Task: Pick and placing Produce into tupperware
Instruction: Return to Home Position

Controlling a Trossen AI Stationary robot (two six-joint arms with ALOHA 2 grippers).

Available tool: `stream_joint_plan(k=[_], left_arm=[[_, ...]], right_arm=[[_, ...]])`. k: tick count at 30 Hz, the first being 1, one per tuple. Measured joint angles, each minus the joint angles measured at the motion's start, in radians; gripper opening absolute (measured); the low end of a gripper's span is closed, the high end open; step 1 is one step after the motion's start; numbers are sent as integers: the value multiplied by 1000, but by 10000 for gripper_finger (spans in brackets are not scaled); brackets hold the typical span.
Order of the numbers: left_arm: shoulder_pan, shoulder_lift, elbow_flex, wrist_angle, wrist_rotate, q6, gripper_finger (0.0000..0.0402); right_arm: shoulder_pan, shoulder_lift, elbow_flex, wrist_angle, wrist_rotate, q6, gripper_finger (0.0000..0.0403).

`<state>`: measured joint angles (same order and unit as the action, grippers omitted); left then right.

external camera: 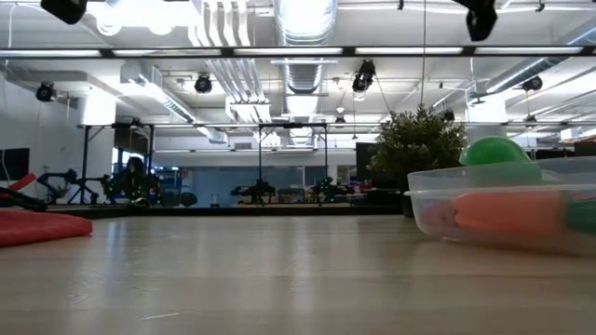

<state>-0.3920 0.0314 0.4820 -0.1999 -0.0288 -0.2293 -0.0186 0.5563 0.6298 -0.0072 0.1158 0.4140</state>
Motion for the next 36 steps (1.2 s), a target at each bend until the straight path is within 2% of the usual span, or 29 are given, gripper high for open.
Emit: stream_joint_plan(k=[6,15,20,28,36], left_arm=[[0,-3,-6,-34,-6,-1,192],[0,-3,-31,-97,-20,-51,192],[0,-3,-55,-96,-64,-107,192],[0,5,-79,-98,-92,-154,192],[0,12,-79,-90,-89,-154,192]], right_arm=[[-1,-137,-109,-81,72,-15,150],[1,-396,-249,-99,53,-42,144],[1,-555,-283,-199,39,-69,146],[-1,-535,-245,-350,43,-89,148],[-1,-557,-286,-315,42,-75,143]])
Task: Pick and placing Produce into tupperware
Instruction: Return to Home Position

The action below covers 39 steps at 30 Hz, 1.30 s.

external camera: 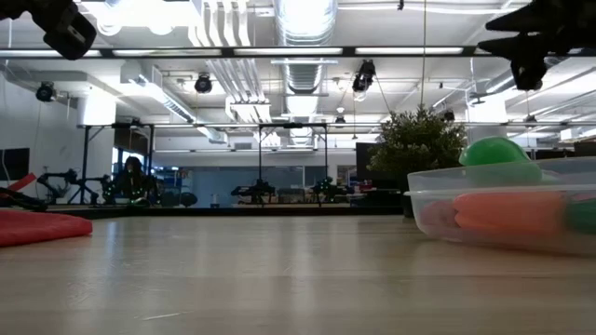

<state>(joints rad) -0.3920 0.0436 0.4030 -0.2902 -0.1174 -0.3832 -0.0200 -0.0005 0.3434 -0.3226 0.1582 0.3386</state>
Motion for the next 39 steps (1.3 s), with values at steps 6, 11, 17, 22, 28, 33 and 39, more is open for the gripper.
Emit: stream_joint_plan(k=[6,11,17,22,28,33,39], left_arm=[[0,1,0,-1,0,0,192],[0,1,0,-1,0,0,192],[0,1,0,-1,0,1,192],[0,1,0,-1,0,1,192],[0,1,0,-4,0,2,192],[0,1,0,-3,1,2,192],[0,0,0,-4,1,2,192]], right_arm=[[0,-1,-89,113,2,28,139],[0,0,-160,123,102,68,141],[0,1,-215,130,101,102,137],[0,3,-258,108,95,83,140],[0,57,-237,-5,78,27,138],[0,88,-236,-12,78,27,134],[0,101,-236,-11,78,27,138]])
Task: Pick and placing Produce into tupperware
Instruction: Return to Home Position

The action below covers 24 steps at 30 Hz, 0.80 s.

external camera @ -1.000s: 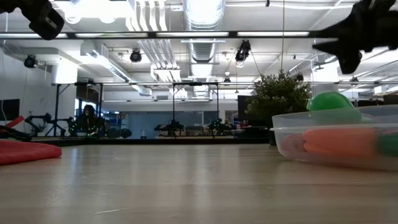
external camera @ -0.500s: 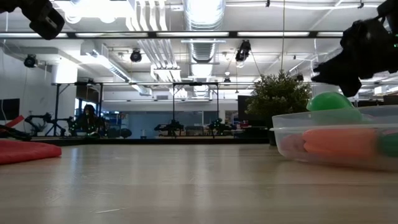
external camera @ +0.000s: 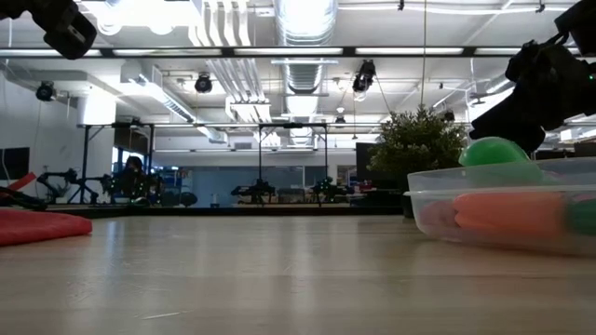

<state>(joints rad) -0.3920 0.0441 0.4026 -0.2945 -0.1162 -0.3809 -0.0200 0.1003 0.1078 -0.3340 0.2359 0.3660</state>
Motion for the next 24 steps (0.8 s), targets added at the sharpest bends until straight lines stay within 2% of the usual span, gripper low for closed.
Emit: stream_joint_plan(k=[24], left_arm=[[0,2,0,1,-1,-1,192]], right_arm=[[0,-1,0,1,0,0,132]])
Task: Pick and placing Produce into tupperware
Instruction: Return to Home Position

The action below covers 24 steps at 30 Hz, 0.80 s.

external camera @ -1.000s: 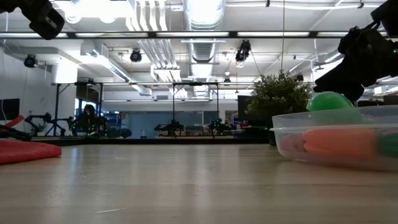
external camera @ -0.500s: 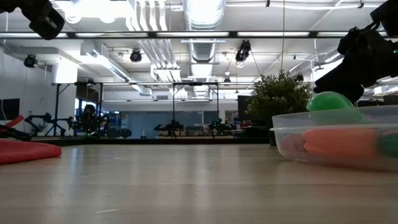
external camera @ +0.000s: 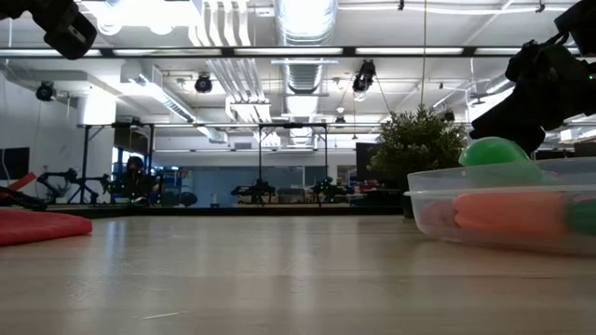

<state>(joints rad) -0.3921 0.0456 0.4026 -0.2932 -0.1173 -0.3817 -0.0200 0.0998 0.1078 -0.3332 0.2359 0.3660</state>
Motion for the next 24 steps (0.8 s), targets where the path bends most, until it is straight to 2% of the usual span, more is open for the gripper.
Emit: stream_joint_plan(k=[24], left_arm=[[0,0,0,0,0,0,192]], right_arm=[[0,0,0,0,0,0,131]])
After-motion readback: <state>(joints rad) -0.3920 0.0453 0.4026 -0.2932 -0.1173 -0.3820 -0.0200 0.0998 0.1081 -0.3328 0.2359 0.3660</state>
